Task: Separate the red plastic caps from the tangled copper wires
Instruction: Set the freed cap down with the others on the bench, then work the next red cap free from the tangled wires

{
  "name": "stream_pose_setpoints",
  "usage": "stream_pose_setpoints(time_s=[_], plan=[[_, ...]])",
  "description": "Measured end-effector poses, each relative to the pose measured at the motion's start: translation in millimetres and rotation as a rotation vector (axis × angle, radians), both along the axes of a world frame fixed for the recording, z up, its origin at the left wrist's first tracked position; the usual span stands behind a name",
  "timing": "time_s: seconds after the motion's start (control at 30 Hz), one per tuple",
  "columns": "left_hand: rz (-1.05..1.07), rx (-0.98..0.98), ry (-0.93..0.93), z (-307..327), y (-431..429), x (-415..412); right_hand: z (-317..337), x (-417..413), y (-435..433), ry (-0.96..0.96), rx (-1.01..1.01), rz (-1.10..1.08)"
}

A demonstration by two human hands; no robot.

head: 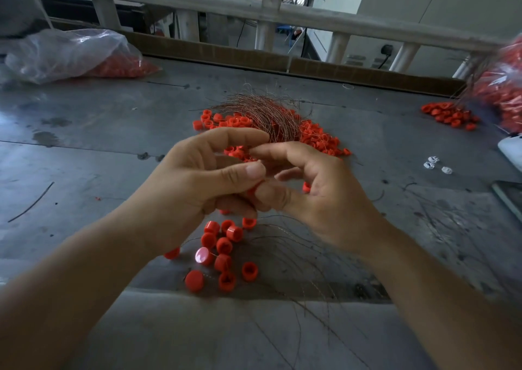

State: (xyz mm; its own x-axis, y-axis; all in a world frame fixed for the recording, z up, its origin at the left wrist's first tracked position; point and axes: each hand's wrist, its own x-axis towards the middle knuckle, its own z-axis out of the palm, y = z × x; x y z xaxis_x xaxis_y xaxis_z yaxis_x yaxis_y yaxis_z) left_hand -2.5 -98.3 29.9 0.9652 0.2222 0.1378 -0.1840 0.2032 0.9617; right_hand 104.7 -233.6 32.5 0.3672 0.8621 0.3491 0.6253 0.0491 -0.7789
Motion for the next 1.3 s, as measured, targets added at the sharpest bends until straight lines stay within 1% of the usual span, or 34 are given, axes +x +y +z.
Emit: stream_pose_setpoints(time_s=[0.13,0.23,0.37,0.47,0.57,0.73,0.8,0.9,1.03,1.2,1.3], plan=[[-0.021,-0.095,-0.088,3.5,4.7,-1.8,1.2,-0.6,-1.7,0.14,0.009,0.087],[0.003,-0.121,-0.131,4.8,6.8,-2.4,1.6,-0.7,-2.8,0.173,0.017,0.093],[0.006,-0.135,-0.137,5.7,6.9,-2.5,3.8,0.9,-3.5,0.116,0.058,0.036],[0.052,-0.112,-0.104,5.6,6.8,-2.4,6.8,6.8,-5.8,-0.015,0.068,-0.069],[0.118,0.021,-0.06,6.3,7.4,-2.2,9.3,11.8,-8.0,-0.087,0.025,-0.141],[0.321,0.401,0.07,-2.7,10.4,1.7,8.2,14.8,-8.8,-0.189,-0.145,-0.2],[0.381,0.617,0.101,-6.7,13.0,2.6,7.8,15.3,-9.5,-0.211,-0.211,-0.197],[0.341,0.875,0.155,-8.9,12.7,2.0,6.9,14.7,-9.7,-0.24,-0.341,-0.155],[0.244,1.009,0.236,-11.8,12.2,2.8,4.5,14.4,-8.9,-0.274,-0.476,-0.121],[0.161,1.059,0.294,-16.1,13.0,4.1,2.9,13.6,-9.2,-0.316,-0.582,-0.061],[0.116,1.041,0.292,-14.6,12.3,4.9,0.5,13.6,-7.6,-0.324,-0.637,-0.038]])
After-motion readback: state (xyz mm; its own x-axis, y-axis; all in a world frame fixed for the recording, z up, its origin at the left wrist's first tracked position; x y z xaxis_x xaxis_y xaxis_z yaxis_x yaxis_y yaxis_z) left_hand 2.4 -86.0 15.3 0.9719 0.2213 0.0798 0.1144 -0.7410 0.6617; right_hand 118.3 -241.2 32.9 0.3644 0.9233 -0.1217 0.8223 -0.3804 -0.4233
